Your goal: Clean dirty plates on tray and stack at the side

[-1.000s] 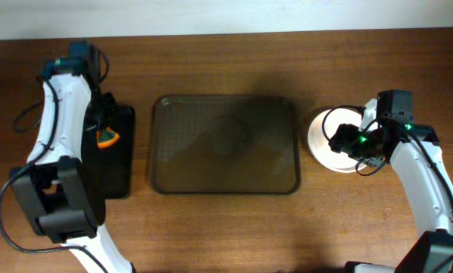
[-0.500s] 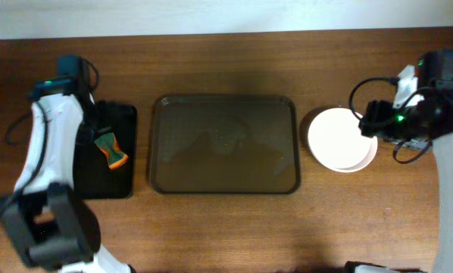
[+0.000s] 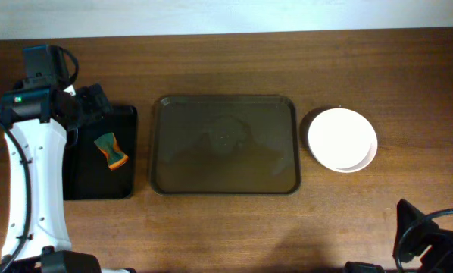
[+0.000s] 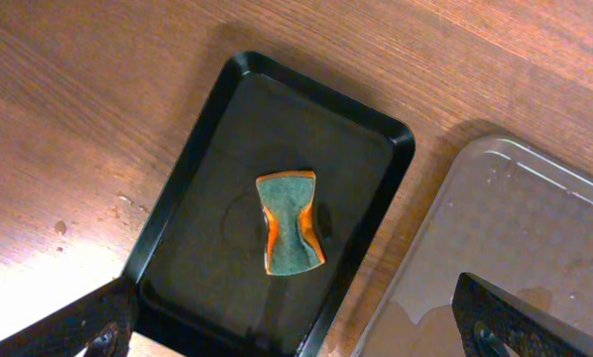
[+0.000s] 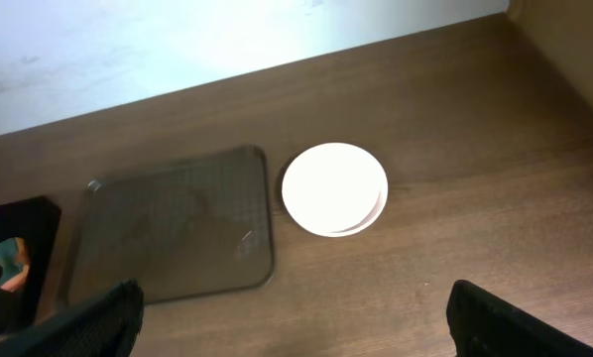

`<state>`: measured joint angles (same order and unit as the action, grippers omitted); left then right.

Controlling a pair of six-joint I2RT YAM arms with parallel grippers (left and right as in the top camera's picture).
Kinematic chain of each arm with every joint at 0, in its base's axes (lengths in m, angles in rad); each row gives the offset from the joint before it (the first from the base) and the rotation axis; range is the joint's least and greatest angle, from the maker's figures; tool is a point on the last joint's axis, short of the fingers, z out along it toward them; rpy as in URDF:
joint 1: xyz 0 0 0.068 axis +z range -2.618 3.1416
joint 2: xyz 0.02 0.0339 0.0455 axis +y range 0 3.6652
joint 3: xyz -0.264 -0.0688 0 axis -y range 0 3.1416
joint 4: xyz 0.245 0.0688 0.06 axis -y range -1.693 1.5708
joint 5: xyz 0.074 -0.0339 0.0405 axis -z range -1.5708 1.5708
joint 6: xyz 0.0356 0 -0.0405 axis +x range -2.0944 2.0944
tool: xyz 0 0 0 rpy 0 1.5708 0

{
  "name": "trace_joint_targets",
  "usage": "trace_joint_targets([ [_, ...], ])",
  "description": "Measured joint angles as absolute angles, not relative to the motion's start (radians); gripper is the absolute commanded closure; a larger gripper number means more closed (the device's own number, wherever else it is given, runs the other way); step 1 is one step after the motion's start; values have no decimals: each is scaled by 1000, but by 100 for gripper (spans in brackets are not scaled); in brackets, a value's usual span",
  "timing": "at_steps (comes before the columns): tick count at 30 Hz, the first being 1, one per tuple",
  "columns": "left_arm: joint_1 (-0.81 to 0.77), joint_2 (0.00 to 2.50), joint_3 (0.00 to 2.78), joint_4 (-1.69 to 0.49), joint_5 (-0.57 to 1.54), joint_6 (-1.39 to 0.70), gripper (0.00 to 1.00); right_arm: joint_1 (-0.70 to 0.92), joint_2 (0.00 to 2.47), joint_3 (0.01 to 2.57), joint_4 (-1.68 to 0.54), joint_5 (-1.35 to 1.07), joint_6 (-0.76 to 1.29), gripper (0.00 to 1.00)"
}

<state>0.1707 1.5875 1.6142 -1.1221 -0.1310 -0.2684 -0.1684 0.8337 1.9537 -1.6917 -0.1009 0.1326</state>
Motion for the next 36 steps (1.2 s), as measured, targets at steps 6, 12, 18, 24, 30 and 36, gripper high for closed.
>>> trace_joint_targets([
  [6,171,1588,1614,-1121,-131,-268,0,-38,607,1253,-867,-90,82,2],
  [12,171,1588,1614,-1124,-131,-268,0,20,148,239,-98,-99,67,2],
  [18,171,1589,1614,-1122,-131,-268,0,20,14,14,-73,-97,67,2],
  [24,171,1589,1614,-1122,-131,-268,0,20,14,14,-70,-97,66,2],
  [30,175,1589,1614,-1123,-130,-268,0,20,14,14,-70,-97,67,2],
  [36,202,1176,1062,-740,-116,-269,1,20,15,14,-68,-97,67,2],
])
